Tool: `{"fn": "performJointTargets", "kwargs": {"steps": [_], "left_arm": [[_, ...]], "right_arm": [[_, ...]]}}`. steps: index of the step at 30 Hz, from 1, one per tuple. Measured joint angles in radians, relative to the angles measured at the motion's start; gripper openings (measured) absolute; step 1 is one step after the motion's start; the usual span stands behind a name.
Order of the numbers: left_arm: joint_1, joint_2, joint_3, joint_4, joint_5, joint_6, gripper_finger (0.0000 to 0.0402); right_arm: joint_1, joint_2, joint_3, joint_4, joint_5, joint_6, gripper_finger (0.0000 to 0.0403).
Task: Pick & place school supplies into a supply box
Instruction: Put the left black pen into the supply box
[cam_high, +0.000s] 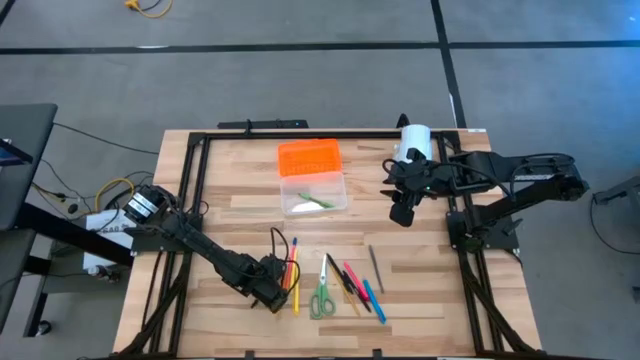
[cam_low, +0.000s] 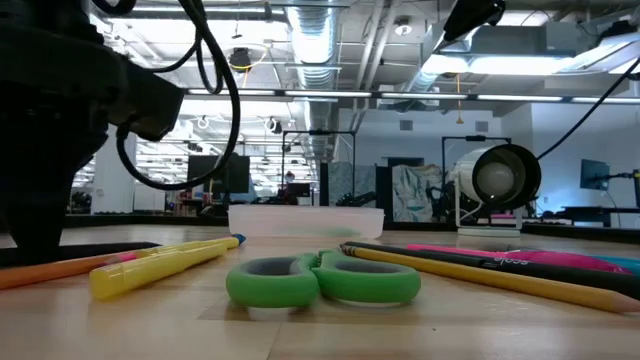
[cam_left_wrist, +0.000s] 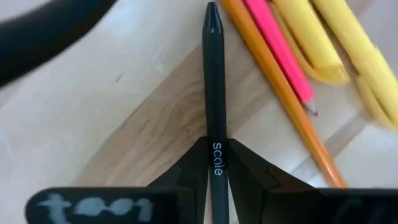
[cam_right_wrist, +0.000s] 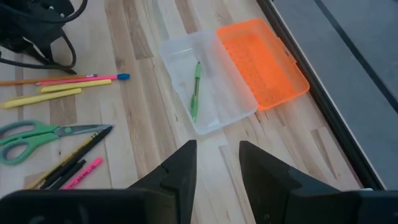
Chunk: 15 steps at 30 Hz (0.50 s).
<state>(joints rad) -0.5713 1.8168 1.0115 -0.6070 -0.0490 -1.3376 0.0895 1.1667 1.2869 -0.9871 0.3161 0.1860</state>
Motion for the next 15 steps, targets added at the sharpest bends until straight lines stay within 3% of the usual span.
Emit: {"fn": "performJointTargets", "kwargs": {"steps": [4, 15], "left_arm": [[-0.001, -0.001, -0.003, 0.048, -0.036, 0.08, 0.0048], [-0.001, 0.001, 0.0, 0.012, -0.046, 0.086, 0.0048]], "right_arm": [[0.0, 0.0, 0.0, 0.0, 0.0, 0.007, 0.0115], [0.002, 0.0, 0.0, 0.001, -0.001, 0.051, 0.0115]]}}
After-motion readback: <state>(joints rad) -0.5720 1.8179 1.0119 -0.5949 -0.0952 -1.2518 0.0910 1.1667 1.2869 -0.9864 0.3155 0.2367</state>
